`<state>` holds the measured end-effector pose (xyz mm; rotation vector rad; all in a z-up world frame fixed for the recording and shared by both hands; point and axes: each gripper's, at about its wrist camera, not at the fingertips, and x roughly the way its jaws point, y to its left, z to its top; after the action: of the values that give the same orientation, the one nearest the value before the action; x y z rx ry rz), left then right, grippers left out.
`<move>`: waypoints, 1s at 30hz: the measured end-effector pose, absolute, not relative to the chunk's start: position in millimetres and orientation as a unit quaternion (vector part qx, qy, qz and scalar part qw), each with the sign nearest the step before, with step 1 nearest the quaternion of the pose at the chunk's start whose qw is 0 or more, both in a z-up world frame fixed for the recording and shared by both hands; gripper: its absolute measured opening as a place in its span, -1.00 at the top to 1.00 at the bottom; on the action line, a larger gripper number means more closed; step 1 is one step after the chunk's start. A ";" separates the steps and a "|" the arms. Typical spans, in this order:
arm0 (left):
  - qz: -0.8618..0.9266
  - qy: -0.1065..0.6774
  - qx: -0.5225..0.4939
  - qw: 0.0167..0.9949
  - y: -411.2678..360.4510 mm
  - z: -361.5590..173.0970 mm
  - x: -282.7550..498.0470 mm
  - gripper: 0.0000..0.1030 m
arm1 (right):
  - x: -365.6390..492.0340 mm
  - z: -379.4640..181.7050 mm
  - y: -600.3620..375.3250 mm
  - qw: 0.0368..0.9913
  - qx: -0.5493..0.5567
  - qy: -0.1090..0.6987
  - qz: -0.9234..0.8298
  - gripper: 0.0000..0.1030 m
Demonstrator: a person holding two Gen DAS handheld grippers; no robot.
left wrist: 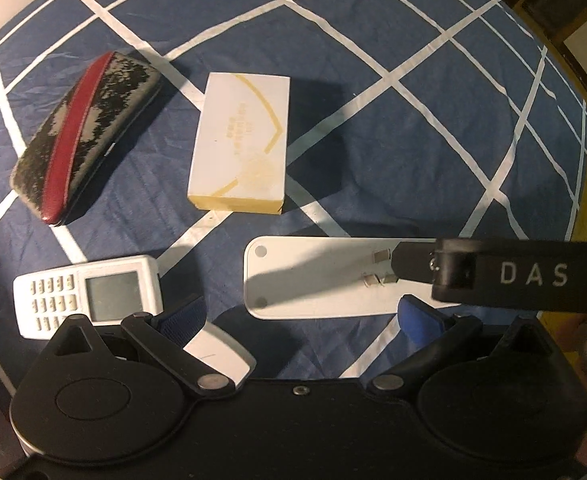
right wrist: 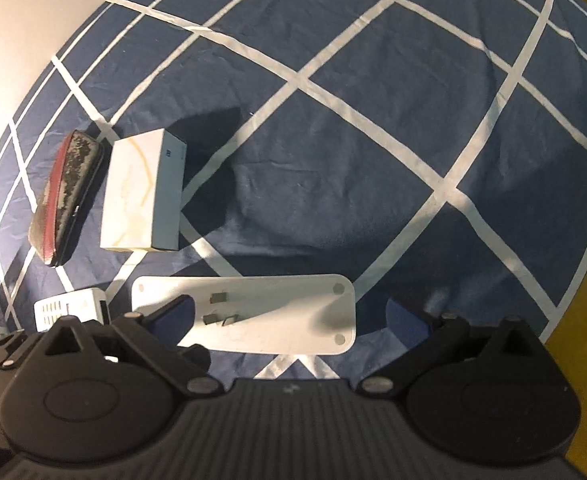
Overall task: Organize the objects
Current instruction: 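Grasp the white power strip by its edge with the right gripper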
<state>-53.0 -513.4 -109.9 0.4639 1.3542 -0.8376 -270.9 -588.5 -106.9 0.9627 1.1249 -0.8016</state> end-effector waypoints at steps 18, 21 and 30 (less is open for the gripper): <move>-0.391 0.625 0.206 0.643 -531.7 -134.8 -44.4 -0.95 | -267.4 -130.7 -594.4 0.652 0.454 0.502 -0.340 -0.77; -0.391 0.628 0.204 0.641 -532.7 -136.4 -45.2 -0.83 | -264.7 -131.1 -594.5 0.650 0.454 0.506 -0.339 -0.72; -0.388 0.628 0.203 0.643 -532.3 -135.5 -47.4 -0.82 | -263.9 -129.6 -594.9 0.653 0.448 0.509 -0.338 -0.70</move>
<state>-47.4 -532.3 -135.5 0.4626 1.4315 -0.8839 -263.9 -594.9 -129.6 1.0173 1.1546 -0.7660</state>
